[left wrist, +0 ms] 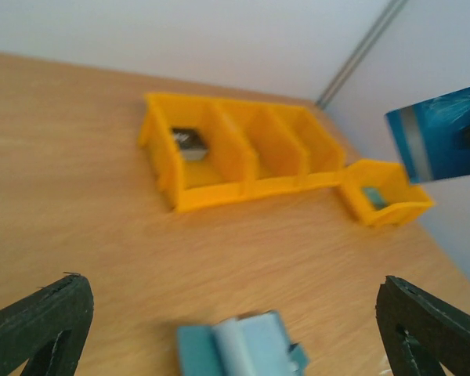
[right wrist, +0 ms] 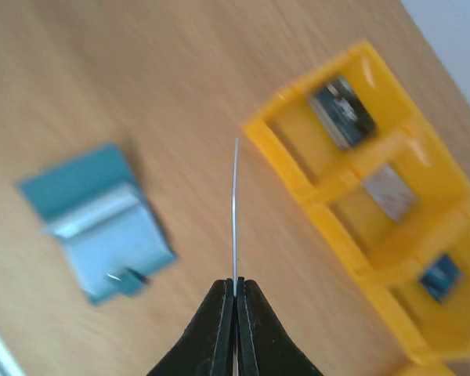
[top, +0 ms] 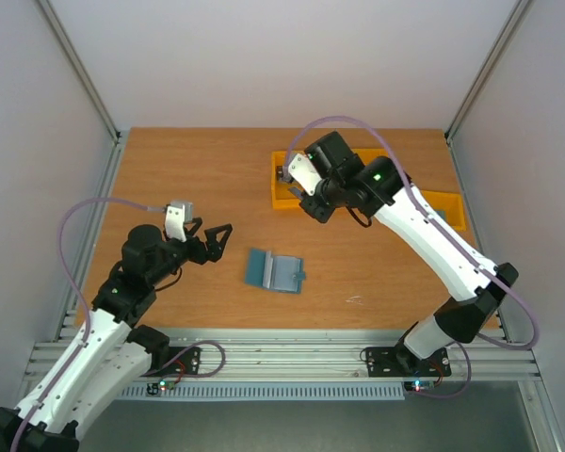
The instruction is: Take the credit cards out of the card holder
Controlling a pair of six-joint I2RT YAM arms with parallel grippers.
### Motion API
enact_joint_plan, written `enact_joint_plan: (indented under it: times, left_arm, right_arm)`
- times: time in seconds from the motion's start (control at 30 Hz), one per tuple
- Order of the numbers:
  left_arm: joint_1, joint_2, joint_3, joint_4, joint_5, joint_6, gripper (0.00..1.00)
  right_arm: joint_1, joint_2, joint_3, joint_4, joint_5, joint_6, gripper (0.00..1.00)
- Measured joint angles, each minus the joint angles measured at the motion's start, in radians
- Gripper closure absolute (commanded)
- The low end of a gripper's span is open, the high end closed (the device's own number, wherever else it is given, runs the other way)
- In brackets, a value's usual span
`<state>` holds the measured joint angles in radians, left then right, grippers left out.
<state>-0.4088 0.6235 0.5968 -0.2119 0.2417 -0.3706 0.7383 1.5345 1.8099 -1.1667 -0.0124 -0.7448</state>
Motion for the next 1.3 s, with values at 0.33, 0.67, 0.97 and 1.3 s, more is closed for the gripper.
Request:
enact_joint_plan:
  times: [0.33,0.67,0.97,1.3]
  left_arm:
    - [0.077,-0.002,-0.146,-0.038,-0.093,-0.019,0.01]
    - [0.212,-0.032,-0.272,-0.034,-0.104,-0.071,0.01]
    - [0.28,0.009,-0.275,-0.008,-0.091,-0.071,0.01]
    - [0.368,0.111,-0.278,0.023,-0.071,-0.069,0.01]
  right_arm:
    - [-0.209,0.007,-0.205,0.147,0.2,-0.512,0.99]
    - [-0.454,0.061,-0.347,0.404,0.199,-0.867,0.99]
    - [-0.588,0.194,-0.396,0.651,0.132,-1.056,0.99]
    - [-0.633,0.436,-0.318,0.804,0.093,-1.145,0.99]
